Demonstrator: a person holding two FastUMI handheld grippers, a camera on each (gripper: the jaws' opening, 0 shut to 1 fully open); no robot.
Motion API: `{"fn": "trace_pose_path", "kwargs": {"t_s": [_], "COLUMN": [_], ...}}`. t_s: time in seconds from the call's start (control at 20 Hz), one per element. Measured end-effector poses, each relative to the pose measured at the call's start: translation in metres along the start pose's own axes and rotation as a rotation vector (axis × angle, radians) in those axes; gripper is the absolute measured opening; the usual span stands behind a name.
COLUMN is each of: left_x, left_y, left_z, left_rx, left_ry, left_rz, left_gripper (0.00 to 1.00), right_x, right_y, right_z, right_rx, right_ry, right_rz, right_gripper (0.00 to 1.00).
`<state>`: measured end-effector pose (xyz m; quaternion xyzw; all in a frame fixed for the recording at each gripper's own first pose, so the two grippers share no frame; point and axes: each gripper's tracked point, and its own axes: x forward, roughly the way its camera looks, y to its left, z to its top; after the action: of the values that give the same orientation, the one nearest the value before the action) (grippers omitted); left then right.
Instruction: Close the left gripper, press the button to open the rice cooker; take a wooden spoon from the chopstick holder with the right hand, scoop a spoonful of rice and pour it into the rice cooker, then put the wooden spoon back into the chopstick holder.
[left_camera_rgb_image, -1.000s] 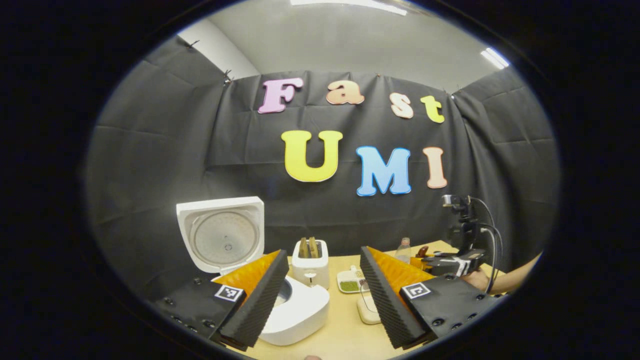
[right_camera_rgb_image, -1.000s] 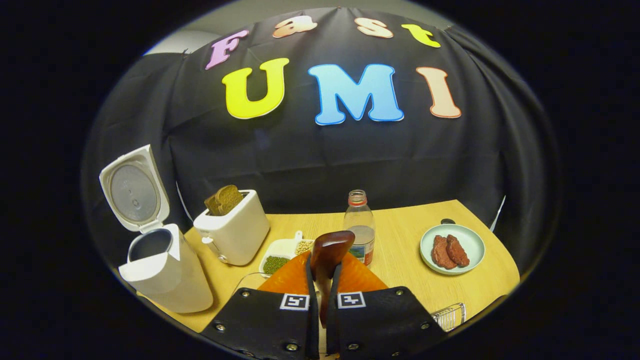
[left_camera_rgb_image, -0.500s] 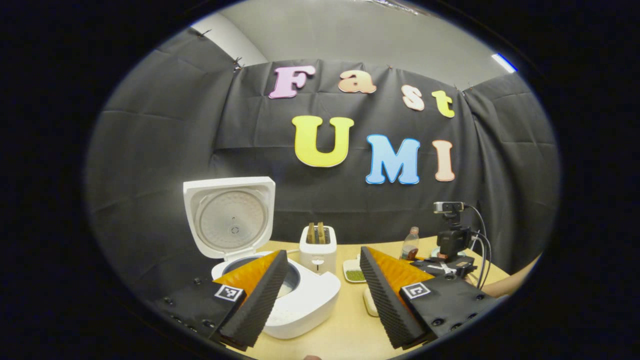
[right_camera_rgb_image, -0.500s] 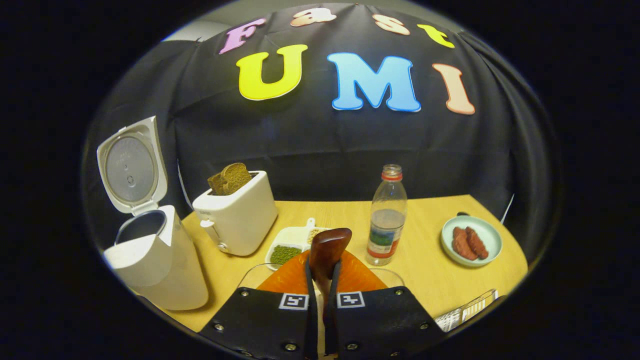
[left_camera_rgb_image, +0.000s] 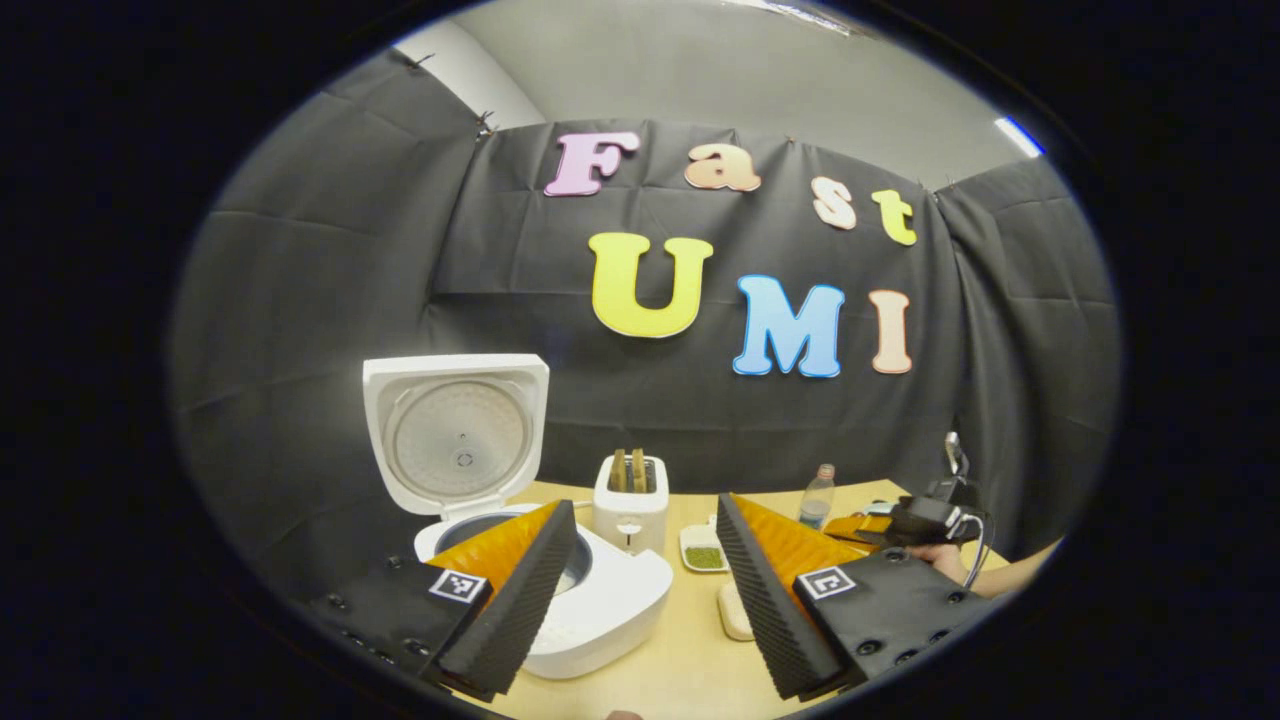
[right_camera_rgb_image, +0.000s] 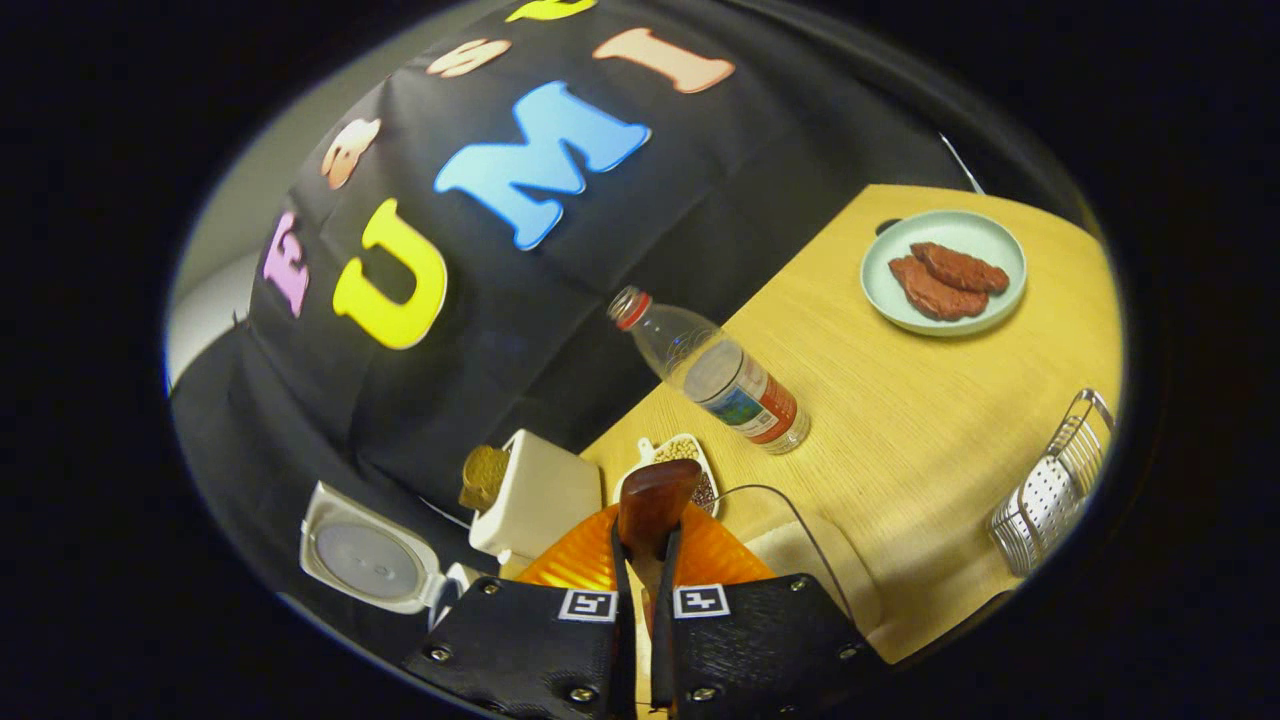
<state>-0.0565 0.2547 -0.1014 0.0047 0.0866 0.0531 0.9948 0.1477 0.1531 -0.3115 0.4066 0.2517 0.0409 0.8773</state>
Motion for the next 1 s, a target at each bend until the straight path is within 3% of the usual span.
{"fn": "trace_pose_path", "kwargs": {"t_s": [0.45, 0.7, 1.0], "left_x": [0.001, -0.005, -0.018], "left_y": [-0.010, -0.005, 0.011], "left_z": [0.004, 0.000, -0.001], "left_rx": [0.006, 0.011, 0.017], "left_ry": [-0.022, -0.026, -0.045], "left_rz": [-0.030, -0.034, -0.045], "left_gripper": [0.97, 0.96, 0.98], "right_x": [-0.055, -0.069, -0.069], "right_y": [0.050, 0.100, 0.152], "right_z": [0.066, 0.064, 0.043], "right_rx": [0.314, 0.359, 0.307], "right_ry": [-0.076, -0.050, -0.002], "right_rz": [0.199, 0.289, 0.348], "right_gripper": [0.06, 0.06, 0.06]}}
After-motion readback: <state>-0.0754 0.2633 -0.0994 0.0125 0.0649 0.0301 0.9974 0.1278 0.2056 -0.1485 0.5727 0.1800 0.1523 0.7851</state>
